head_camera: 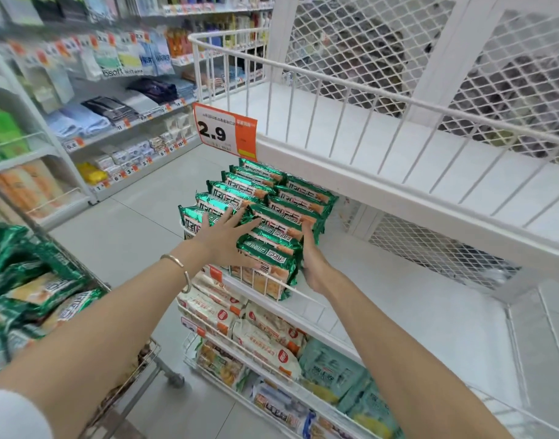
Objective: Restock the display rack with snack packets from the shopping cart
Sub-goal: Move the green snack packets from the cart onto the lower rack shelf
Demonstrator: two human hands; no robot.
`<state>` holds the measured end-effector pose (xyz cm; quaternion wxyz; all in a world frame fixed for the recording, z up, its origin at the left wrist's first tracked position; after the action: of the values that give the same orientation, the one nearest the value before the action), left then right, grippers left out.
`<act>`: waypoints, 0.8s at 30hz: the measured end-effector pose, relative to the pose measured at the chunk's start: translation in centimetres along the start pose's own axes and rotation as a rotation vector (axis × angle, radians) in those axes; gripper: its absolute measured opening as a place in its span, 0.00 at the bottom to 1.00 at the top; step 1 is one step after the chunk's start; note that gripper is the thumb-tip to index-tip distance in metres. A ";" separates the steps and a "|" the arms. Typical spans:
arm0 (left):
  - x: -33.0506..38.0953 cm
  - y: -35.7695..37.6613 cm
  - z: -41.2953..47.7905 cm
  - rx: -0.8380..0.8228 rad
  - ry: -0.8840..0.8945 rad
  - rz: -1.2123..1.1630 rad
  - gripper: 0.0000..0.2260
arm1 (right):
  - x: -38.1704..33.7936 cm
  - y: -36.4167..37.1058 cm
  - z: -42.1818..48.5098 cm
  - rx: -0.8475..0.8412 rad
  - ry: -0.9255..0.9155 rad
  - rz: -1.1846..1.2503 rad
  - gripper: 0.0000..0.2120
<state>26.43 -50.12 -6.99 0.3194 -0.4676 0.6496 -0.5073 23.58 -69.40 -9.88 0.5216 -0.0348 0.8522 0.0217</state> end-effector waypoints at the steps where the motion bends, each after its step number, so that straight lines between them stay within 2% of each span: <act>1: -0.2 -0.1 0.0 -0.004 0.010 0.004 0.52 | -0.6 -0.8 -0.8 0.080 -0.149 -0.186 0.43; 2: -0.4 -0.2 0.0 -0.003 0.023 0.012 0.51 | -0.9 -1.4 -1.3 0.125 -0.313 -0.419 0.41; 4: -0.7 -0.4 0.0 0.012 0.048 0.029 0.45 | -1.1 -0.5 -2.7 0.053 -0.555 -0.981 0.40; 6: -0.7 -0.3 0.1 0.034 0.040 0.052 0.41 | -0.2 -0.2 -2.1 -0.029 -0.610 -1.208 0.36; 10: 0.1 -0.3 0.1 0.104 -0.017 0.122 0.39 | -0.3 -0.5 -0.3 0.041 -0.571 -1.196 0.33; 14: -0.3 -0.7 -1.9 0.163 -0.030 0.086 0.44 | -1.7 0.0 -2.0 0.093 -0.531 -1.265 0.35; 16: -1.8 -1.0 -4.8 0.272 -0.061 0.009 0.45 | -3.2 1.6 -4.0 0.236 -0.666 -1.177 0.32; 18: -4.4 -0.8 -8.8 0.376 -0.099 -0.047 0.43 | -3.8 5.0 -5.9 0.283 -0.783 -1.130 0.30; 20: -8.0 0.4 -12.9 0.389 -0.178 -0.087 0.39 | -3.1 9.5 -6.8 0.210 -0.824 -1.168 0.30; 24: -15.8 4.6 -20.8 0.313 -0.448 -0.229 0.29 | -0.5 18.7 -7.8 0.010 -0.810 -1.242 0.27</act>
<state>12.28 -27.71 -6.52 0.4635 -0.5833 0.4200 -0.5182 15.38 -51.33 -5.83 0.7116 -0.4973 0.4164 -0.2700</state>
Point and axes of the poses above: each hand's wrist, its own z-axis towards the middle knuckle, its own y-axis out of the palm, x = y × z, the point moved 5 cm from there along z, towards the middle knuckle, and after that the axes turned 3 degrees about y, right-handed, at the moved point
